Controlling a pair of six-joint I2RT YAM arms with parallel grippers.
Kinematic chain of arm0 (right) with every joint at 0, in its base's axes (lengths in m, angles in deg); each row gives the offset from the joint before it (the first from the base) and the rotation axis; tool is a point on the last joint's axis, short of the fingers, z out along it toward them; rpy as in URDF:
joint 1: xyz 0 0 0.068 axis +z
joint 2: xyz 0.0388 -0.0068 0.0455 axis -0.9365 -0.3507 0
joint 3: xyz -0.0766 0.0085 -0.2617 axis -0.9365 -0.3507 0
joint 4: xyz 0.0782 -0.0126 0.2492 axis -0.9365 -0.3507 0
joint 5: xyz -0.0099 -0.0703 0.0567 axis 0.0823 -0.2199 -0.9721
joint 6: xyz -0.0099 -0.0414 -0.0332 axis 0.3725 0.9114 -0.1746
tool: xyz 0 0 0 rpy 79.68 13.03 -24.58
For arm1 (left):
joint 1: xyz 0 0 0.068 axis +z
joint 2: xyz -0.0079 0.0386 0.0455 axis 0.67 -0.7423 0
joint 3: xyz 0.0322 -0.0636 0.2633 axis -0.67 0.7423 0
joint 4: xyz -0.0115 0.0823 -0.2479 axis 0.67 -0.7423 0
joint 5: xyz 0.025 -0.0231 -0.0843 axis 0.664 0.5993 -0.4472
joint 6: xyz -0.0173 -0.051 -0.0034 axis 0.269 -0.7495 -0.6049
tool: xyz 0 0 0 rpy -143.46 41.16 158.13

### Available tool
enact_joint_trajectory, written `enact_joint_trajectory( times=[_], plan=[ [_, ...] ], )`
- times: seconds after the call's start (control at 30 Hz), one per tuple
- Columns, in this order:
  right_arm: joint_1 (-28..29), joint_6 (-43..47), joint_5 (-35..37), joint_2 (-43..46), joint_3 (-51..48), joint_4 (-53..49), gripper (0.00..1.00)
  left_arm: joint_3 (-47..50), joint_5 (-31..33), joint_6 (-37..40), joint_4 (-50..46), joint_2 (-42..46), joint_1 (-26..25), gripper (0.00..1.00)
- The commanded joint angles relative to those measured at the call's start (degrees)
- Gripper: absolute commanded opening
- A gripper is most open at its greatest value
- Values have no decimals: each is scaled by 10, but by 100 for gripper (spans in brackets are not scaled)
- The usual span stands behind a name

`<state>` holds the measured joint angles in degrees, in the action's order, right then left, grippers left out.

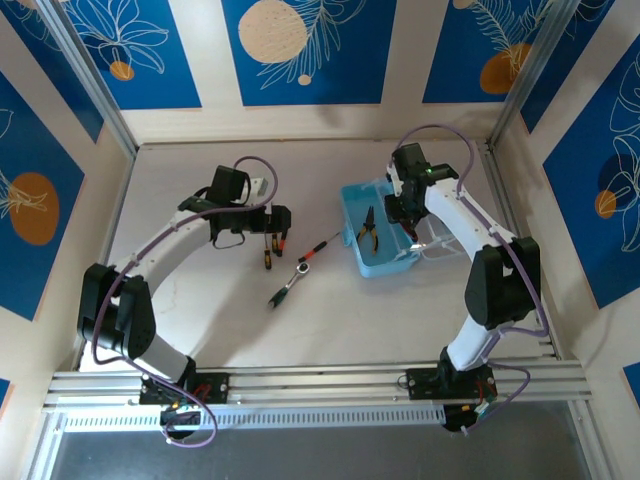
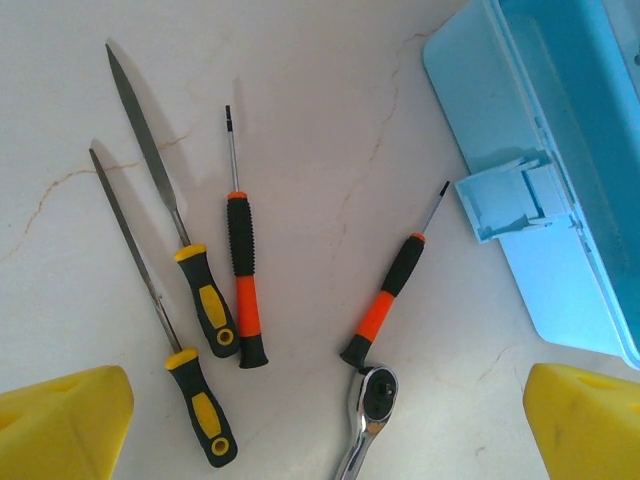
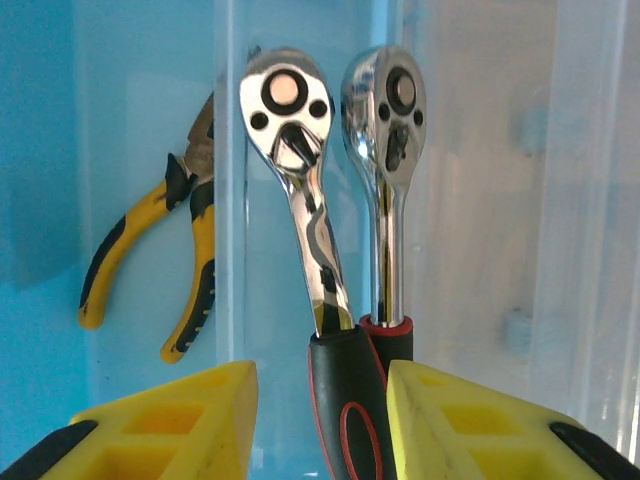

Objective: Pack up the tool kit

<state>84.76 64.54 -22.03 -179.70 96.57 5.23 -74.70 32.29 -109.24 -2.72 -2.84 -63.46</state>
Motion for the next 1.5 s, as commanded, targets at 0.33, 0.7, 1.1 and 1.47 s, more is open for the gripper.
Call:
enact_joint_trajectory(
  times=[0.33, 0.7, 1.1, 1.47],
  plan=[
    [-13, -18, -82, 25, -38, 6, 40, 18, 6, 14, -5, -1, -1, 100],
    [-20, -22, -129, 50, -45, 11, 40, 15, 29, 23, -23, -14, -1, 100],
    [-12, -21, -124, 82, -25, -10, 47, -6, 136, 36, -75, -114, -1, 62],
    [-6, -20, -126, 75, -13, -14, 94, -19, 114, 37, -58, -166, -15, 50]
  ],
)
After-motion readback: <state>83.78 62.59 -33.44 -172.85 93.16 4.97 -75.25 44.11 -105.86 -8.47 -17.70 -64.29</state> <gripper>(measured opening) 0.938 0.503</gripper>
